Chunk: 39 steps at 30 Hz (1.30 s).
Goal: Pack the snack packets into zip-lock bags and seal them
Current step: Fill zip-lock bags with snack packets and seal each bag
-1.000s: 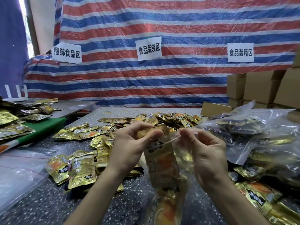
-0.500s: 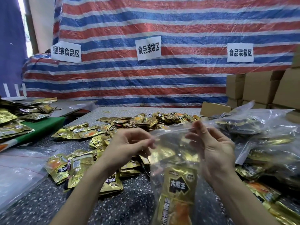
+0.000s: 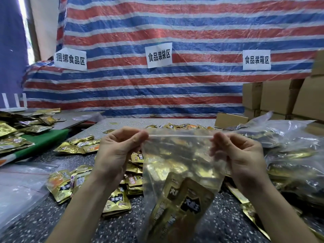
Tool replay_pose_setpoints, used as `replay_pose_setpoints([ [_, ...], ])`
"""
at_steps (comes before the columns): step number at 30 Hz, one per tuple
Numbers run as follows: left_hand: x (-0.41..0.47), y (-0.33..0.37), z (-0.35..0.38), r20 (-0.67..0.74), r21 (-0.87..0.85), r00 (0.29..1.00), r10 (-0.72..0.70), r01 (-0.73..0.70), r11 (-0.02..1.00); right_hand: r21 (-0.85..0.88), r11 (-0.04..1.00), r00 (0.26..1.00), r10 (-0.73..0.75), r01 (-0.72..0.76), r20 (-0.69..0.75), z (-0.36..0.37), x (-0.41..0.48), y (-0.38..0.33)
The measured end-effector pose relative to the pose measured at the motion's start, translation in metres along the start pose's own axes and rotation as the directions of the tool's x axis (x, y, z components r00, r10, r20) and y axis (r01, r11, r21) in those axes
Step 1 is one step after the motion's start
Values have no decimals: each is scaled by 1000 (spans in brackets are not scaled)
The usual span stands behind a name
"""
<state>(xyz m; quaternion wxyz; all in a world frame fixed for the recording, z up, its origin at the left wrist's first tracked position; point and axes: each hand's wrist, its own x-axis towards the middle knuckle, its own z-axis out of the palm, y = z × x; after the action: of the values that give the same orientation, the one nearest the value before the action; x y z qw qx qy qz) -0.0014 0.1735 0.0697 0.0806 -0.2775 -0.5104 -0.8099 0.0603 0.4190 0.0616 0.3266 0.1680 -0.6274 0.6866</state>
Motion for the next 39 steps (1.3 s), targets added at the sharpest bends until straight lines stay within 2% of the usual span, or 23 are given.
replay_pose_setpoints([
  [4,-3,7,4,43,42,995,87,-88,995,61,998,997,-32,28,67,-3,2,-4],
  [10,1,3,-2,-4,136,997,78,-77,988,-135,991,979,35,-8,200,-14,3,-12],
  [15,3,-11,-4,-5,147,997,82,-81,986,-241,968,990,-39,71,135,-5,2,-3],
  [18,3,-18,-4,16,114,1000,24,-26,993,-224,967,989,-102,124,108,-4,0,-1],
  [22,-3,-26,2,73,168,997,-30,18,986,-192,974,993,-113,119,46,-3,-1,-1],
  [27,-4,-28,6,63,150,991,115,-124,981,-183,981,997,-71,64,-33,-4,-1,0],
  [31,-9,-29,9,98,172,974,206,-220,960,-379,919,990,-131,105,-43,7,6,-14],
  [33,-11,-29,11,131,188,964,230,-252,949,-497,853,987,-150,161,63,13,12,-25],
  [35,-13,-27,13,163,210,956,244,-275,938,-600,750,950,-119,277,290,23,16,-38],
  [37,-14,-26,15,182,234,948,260,-299,925,-612,691,860,-25,383,510,36,21,-46],
  [39,-14,-24,16,184,247,946,268,-308,919,-586,689,781,47,426,623,47,27,-48],
])
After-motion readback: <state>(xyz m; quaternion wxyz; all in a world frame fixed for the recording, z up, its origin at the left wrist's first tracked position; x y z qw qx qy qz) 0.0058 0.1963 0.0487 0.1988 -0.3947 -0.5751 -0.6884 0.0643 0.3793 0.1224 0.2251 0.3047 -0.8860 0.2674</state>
